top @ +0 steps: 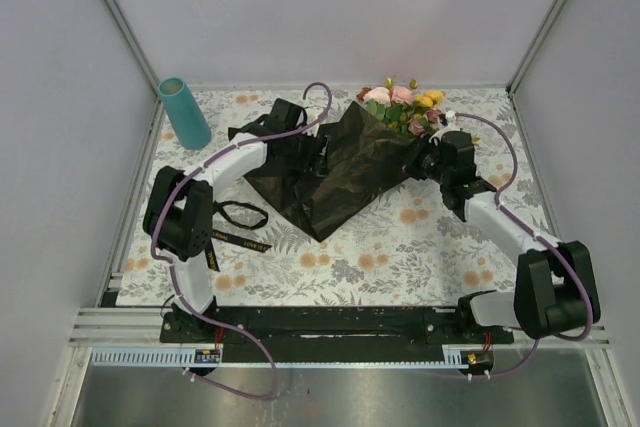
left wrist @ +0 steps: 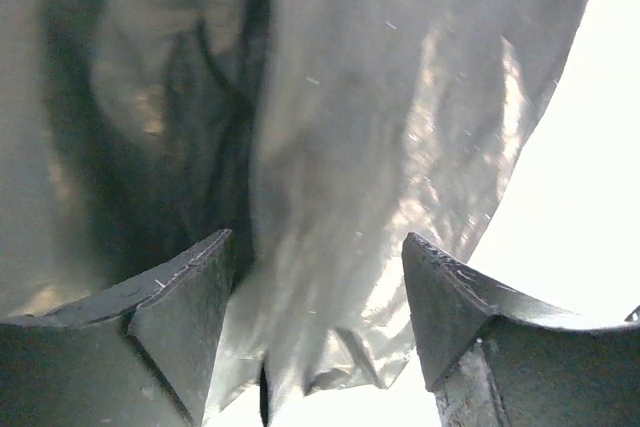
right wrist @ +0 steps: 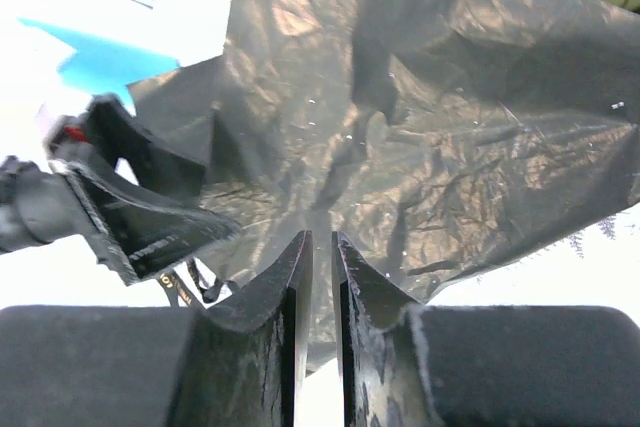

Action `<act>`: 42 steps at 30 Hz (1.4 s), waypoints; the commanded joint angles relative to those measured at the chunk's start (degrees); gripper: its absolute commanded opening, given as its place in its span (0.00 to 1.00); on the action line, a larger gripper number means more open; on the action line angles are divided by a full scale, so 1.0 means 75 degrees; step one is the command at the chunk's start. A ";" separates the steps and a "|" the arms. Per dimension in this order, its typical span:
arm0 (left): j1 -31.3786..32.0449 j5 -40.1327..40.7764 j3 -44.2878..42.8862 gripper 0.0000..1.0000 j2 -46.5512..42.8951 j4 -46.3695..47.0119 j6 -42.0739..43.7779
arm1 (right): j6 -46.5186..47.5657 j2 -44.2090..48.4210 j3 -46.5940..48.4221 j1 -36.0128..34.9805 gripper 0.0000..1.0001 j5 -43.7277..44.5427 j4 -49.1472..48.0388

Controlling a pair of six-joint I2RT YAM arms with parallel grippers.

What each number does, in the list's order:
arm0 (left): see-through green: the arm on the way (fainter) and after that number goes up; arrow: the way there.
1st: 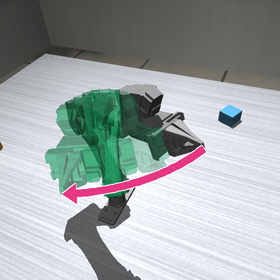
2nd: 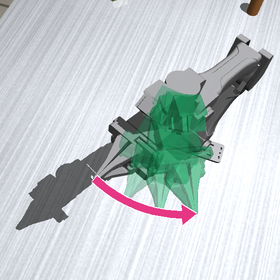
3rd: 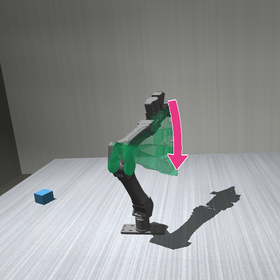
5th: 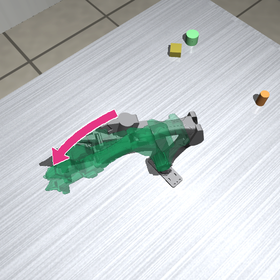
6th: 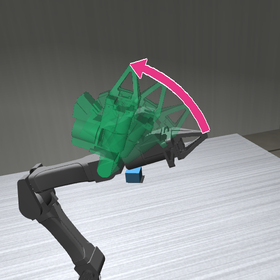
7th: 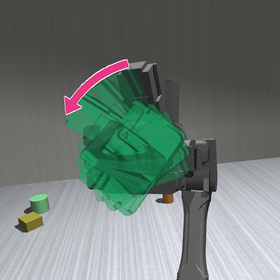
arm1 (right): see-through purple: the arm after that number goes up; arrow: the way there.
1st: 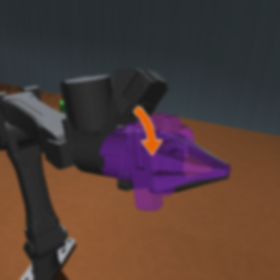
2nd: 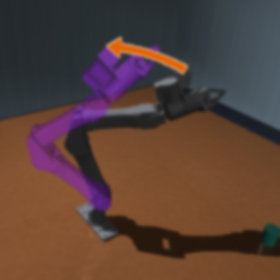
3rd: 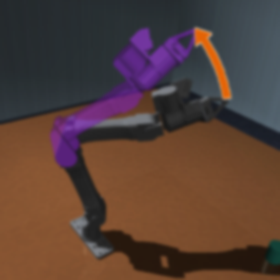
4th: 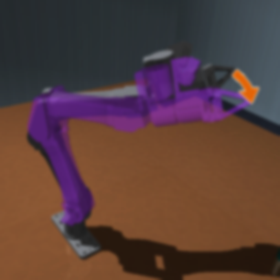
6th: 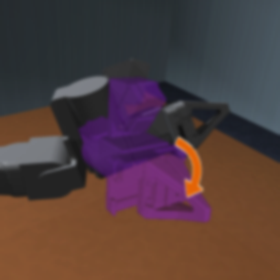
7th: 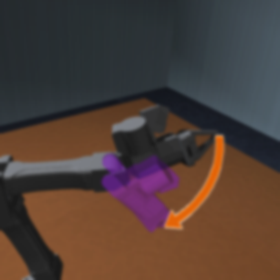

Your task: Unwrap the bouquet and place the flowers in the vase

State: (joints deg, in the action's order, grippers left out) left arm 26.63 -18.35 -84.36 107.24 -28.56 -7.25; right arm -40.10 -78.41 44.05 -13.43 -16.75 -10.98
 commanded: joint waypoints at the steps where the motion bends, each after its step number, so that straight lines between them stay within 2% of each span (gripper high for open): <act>1: 0.0397 -0.1280 0.0570 0.70 -0.0844 0.0865 0.0380 | 0.0319 0.0984 0.0266 0.0045 0.22 0.0183 0.0468; 5: 0.0866 -0.1490 0.0899 0.68 -0.1220 0.1065 0.0287 | 0.0225 0.1816 0.0407 0.0045 0.23 0.0159 0.0749; 15: 0.2272 -0.1947 0.2153 0.65 -0.2099 0.2786 -0.0533 | 0.0179 0.3551 0.0794 0.0045 0.24 0.0476 0.1696; 19: 0.2986 -0.1890 0.2715 0.65 -0.2135 0.3618 -0.0979 | 0.0167 0.3892 0.0981 0.0045 0.24 0.0569 0.2038; 24: 0.3386 -0.1936 0.3582 0.65 -0.2088 0.4883 -0.1658 | 0.0213 0.4220 0.1193 0.0033 0.24 0.0722 0.2378; 30: 0.3656 -0.1585 0.3759 0.66 -0.2449 0.4863 -0.1729 | 0.0167 0.4010 0.1053 0.0045 0.22 0.0816 0.2648; 35: 0.3644 -0.0439 0.3620 0.70 -0.3667 0.3858 -0.1204 | 0.0073 0.3565 0.0526 0.0045 0.22 0.0804 0.2461; 40: 0.3633 0.1786 0.3209 0.76 -0.4933 0.2158 -0.0184 | -0.0149 0.3050 -0.0189 0.0045 0.21 0.0781 0.2098; 42: 0.3586 0.3072 0.3127 0.80 -0.5367 0.1631 0.0075 | -0.0302 0.2792 -0.0493 0.0045 0.21 0.0699 0.1864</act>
State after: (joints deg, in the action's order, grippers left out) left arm 53.95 -14.24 -57.47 73.08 -7.97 -13.08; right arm -40.29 -54.78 43.90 -13.34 -12.45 6.92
